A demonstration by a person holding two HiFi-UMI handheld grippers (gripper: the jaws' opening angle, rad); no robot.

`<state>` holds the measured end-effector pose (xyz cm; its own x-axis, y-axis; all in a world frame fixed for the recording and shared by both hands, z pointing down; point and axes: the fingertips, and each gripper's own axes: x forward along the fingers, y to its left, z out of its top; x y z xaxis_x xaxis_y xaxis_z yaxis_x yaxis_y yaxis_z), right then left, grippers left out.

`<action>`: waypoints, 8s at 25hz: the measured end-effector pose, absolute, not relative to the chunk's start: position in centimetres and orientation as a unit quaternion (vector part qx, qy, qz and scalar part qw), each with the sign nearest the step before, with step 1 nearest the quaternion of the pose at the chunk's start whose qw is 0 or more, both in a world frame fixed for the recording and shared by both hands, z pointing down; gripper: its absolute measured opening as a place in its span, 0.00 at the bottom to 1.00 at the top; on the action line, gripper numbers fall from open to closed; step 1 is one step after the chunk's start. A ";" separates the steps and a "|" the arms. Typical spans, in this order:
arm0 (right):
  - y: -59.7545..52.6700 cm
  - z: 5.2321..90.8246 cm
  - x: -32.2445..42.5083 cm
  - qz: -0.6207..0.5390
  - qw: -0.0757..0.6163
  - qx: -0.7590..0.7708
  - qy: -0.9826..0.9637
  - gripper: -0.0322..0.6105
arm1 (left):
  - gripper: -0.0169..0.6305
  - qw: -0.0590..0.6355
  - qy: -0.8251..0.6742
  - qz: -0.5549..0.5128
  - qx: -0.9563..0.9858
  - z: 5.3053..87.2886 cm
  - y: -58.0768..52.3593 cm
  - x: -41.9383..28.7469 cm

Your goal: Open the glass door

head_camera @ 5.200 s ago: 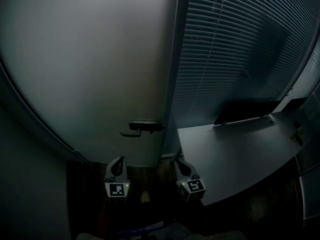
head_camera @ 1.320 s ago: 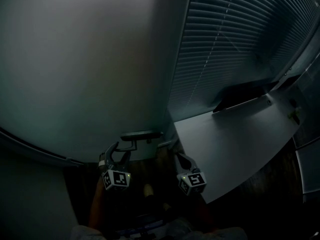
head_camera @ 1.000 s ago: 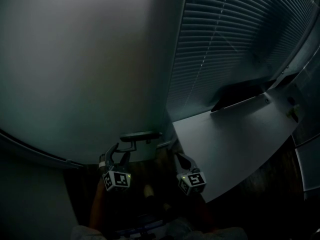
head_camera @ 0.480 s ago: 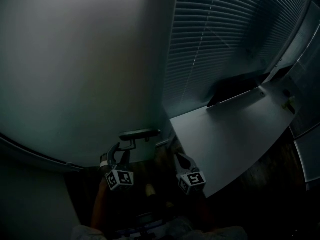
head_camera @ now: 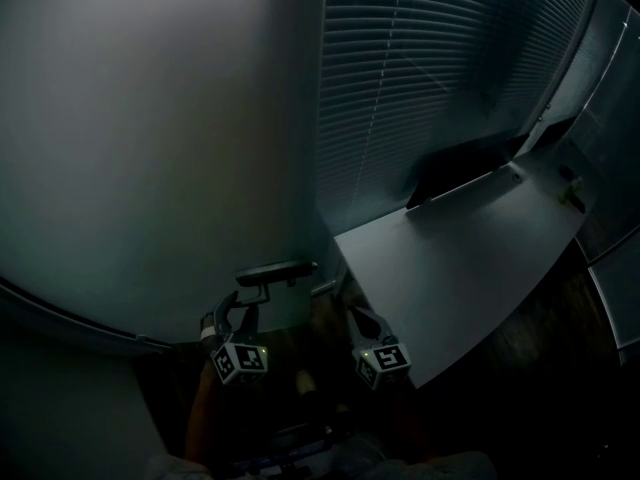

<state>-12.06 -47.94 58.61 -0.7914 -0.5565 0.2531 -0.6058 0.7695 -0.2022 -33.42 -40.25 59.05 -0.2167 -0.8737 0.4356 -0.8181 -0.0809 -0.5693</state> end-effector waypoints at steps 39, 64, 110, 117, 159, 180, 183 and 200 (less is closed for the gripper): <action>-39.8 56.2 -4.8 0.110 0.083 0.280 -0.950 0.05 | 0.38 0.060 0.649 -0.342 -0.677 59.3 -31.4 -28.2; -29.0 55.6 -0.9 0.097 0.087 0.320 -0.939 0.05 | 0.39 0.057 0.614 -0.342 -0.709 60.0 -23.3 -25.4; -21.2 56.4 2.8 0.095 0.077 0.366 -0.922 0.05 | 0.40 0.061 0.549 -0.361 -0.751 60.5 -7.7 -21.8; -20.6 56.1 2.3 0.091 0.076 0.363 -0.924 0.05 | 0.40 0.066 0.543 -0.361 -0.755 60.3 -6.1 -21.4; -14.3 56.1 1.6 0.079 0.070 0.376 -0.921 0.05 | 0.41 0.079 0.549 -0.361 -0.750 60.8 0.5 -21.9; -8.9 57.1 4.6 0.095 0.064 0.406 -0.907 0.05 | 0.40 0.080 0.553 -0.367 -0.743 60.6 2.7 -22.4; -7.9 57.4 5.4 0.096 0.068 0.410 -0.904 0.05 | 0.40 0.082 0.555 -0.365 -0.743 60.6 2.7 -22.4; -1.0 56.8 6.0 0.094 0.068 0.410 -0.905 0.05 | 0.40 0.091 0.555 -0.359 -0.745 60.5 4.6 -23.0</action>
<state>6.01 -1.02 56.79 -0.6539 -0.7297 0.2000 -0.7551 0.6457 -0.1132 -23.00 4.62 60.52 0.1254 -0.8921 0.4340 -0.7611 -0.3671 -0.5347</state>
